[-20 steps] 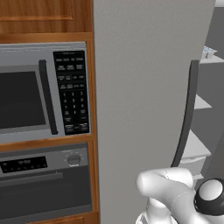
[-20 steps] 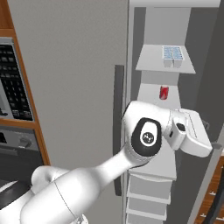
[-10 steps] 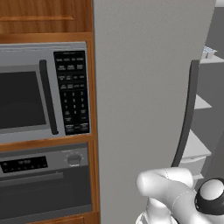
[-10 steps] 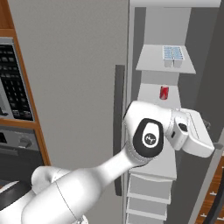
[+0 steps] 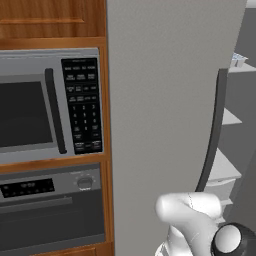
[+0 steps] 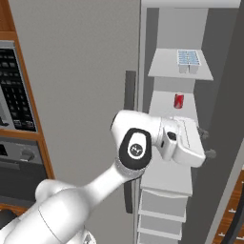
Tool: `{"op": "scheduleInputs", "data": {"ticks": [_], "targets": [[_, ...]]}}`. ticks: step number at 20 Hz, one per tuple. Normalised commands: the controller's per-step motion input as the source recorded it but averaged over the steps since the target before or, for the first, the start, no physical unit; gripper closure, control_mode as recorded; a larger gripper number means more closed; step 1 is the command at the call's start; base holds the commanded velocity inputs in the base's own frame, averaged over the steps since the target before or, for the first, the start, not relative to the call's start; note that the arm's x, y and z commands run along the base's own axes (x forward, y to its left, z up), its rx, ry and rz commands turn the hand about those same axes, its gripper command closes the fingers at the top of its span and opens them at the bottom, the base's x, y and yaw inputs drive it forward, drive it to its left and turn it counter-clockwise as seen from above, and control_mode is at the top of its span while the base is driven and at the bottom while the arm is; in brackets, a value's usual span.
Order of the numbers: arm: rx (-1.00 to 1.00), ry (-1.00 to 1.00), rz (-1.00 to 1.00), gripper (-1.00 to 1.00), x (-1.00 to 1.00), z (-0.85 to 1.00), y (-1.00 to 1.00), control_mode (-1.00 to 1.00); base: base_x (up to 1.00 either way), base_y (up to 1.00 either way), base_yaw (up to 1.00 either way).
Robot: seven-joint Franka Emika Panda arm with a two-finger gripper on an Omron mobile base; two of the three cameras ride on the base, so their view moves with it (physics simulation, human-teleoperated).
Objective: Open the freezer door, pick up the ice cube tray from the freezer, and place it on the dining counter.
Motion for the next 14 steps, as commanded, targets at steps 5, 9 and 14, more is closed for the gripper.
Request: {"op": "scheduleInputs", "data": {"ticks": [5, 9, 14], "targets": [[-0.08, 0.01, 0.05, -1.0, 0.0, -0.01, 1.0, -1.0, 0.0, 0.0, 0.0], [-0.01, 0.09, 0.17, -1.0, 0.08, 0.0, 0.99, -1.0, 0.0, 0.0, 0.0], [0.0, 0.17, 0.26, -1.0, 0.24, 0.0, 0.93, -1.0, 0.0, 0.0, 0.0]]}}
